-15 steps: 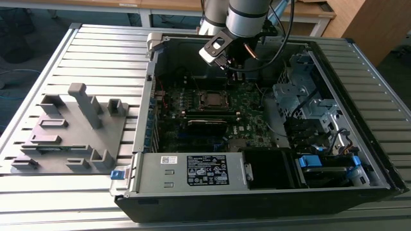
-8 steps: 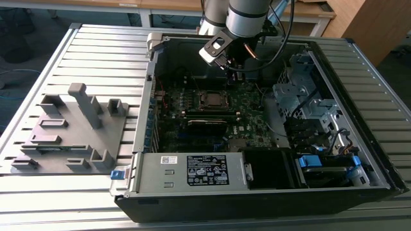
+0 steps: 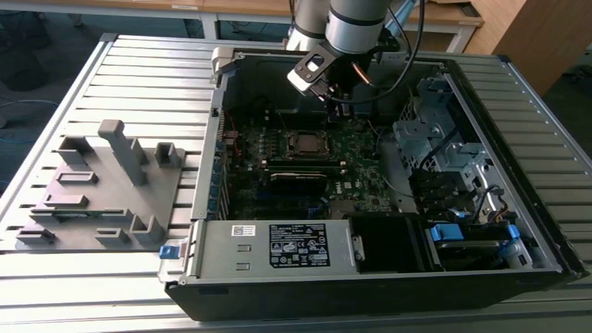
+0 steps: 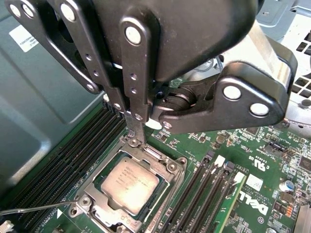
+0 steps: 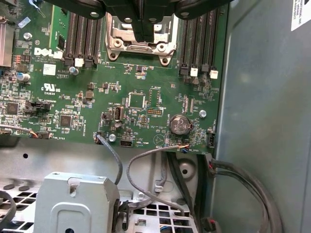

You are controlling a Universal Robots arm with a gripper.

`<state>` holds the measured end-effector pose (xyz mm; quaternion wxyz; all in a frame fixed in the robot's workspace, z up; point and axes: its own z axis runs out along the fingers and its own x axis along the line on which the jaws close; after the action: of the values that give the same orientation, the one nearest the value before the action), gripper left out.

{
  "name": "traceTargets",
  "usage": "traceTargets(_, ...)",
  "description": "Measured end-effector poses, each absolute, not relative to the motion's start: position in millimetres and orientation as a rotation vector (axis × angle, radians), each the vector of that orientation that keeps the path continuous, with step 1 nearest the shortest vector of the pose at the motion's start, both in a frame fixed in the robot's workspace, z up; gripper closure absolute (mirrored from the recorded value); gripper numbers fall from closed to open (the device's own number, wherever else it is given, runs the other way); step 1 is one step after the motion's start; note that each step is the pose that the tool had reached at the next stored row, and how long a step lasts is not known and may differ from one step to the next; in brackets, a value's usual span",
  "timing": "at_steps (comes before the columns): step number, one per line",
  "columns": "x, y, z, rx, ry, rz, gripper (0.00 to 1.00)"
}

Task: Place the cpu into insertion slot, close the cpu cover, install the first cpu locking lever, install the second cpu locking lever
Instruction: 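Close the cpu cover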

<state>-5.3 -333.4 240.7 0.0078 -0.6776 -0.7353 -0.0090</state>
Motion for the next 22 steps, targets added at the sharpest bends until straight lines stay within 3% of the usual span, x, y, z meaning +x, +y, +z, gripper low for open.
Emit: traceTargets(22, -5.3, -333.4, 240.5, -2.084, -2.33, -0.028, 0.9)
